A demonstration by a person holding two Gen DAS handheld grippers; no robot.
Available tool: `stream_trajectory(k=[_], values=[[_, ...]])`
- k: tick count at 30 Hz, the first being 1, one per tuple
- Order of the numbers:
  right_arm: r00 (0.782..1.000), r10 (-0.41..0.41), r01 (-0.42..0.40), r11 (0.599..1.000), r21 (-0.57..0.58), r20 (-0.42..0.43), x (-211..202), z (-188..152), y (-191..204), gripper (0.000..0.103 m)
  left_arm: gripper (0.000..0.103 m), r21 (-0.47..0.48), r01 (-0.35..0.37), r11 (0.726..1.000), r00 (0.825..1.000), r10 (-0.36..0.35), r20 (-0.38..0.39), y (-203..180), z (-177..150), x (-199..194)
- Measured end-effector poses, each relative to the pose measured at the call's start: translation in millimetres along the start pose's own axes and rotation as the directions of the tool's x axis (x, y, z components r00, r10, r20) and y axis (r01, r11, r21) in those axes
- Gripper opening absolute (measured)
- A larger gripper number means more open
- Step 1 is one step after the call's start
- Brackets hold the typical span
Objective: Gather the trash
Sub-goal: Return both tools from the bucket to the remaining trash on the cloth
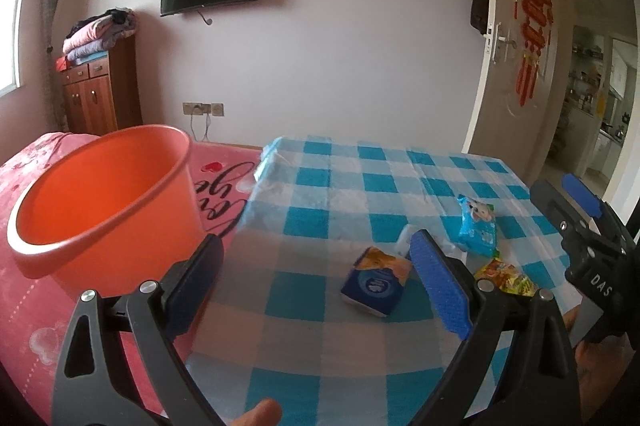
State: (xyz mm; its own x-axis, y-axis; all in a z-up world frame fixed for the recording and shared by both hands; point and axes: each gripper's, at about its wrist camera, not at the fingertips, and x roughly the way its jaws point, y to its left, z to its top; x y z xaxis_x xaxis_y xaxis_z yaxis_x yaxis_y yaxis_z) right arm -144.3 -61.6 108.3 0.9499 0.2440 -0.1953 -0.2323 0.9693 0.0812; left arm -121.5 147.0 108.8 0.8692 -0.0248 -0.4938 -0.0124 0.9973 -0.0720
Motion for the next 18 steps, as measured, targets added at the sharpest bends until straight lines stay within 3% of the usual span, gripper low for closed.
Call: stream_trajectory(k=[18], values=[[0.989,-0.115,0.126,0.985,0.116,-0.095,3.8,-6.0,-70.6,0.098,0.095,0.097,0.095,0.991,0.991,-0.085,-0.101,-65.0,-15.9,22.7]])
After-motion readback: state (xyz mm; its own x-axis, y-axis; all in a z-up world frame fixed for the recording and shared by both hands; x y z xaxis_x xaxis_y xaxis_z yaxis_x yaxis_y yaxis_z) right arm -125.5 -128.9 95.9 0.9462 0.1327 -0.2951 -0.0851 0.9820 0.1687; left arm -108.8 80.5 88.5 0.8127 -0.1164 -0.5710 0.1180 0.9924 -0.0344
